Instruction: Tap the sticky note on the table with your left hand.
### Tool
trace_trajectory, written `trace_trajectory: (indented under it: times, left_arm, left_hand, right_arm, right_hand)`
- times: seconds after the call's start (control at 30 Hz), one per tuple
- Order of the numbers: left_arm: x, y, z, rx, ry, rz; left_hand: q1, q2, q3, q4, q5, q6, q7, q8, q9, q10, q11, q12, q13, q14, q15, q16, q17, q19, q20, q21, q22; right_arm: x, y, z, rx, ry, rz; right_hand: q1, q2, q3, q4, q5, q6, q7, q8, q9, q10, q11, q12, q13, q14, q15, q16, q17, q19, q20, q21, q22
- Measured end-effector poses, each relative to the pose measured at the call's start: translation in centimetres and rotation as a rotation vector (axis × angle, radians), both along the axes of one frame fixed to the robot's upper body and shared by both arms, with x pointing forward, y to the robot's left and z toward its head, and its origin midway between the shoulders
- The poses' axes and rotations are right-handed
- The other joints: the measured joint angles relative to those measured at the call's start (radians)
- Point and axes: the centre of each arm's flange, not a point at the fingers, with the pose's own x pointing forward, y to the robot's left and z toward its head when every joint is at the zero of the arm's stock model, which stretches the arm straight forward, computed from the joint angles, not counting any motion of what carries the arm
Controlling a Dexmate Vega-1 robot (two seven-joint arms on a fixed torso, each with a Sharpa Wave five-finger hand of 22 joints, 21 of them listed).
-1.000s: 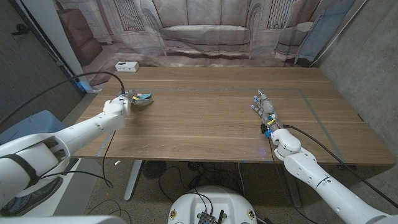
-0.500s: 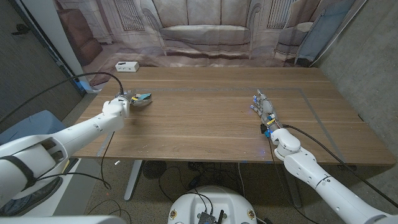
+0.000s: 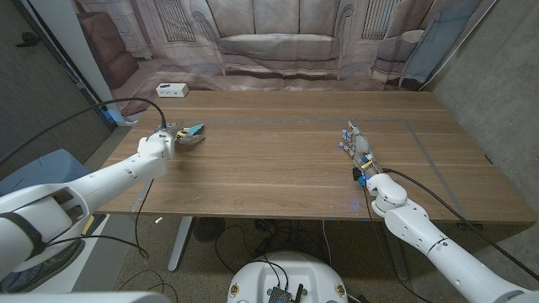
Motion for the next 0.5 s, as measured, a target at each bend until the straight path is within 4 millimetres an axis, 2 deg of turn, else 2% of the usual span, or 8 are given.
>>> trace_trajectory:
  times: [0.5]
  left_arm:
    - [-0.34,0.06,0.05,0.005,0.0,0.006]
  left_hand:
    - [0.006,0.006,0.0,0.0,0.0,0.003,-0.003,0.0,0.0,0.0,0.0,0.0,0.0,0.0,0.0,0.0,-0.002,0.002,0.005,0.0,0.0]
  right_arm:
    - [-0.22,0.08,-0.25,-0.001,0.003,0.002]
  right_hand:
    - [0.0,0.0,-0.004,-0.004,0.0,0.0,0.0,0.0,0.0,0.0,0.0,0.0,0.0,0.0,0.0,0.0,0.0,0.0,0.0,0.0,0.0]
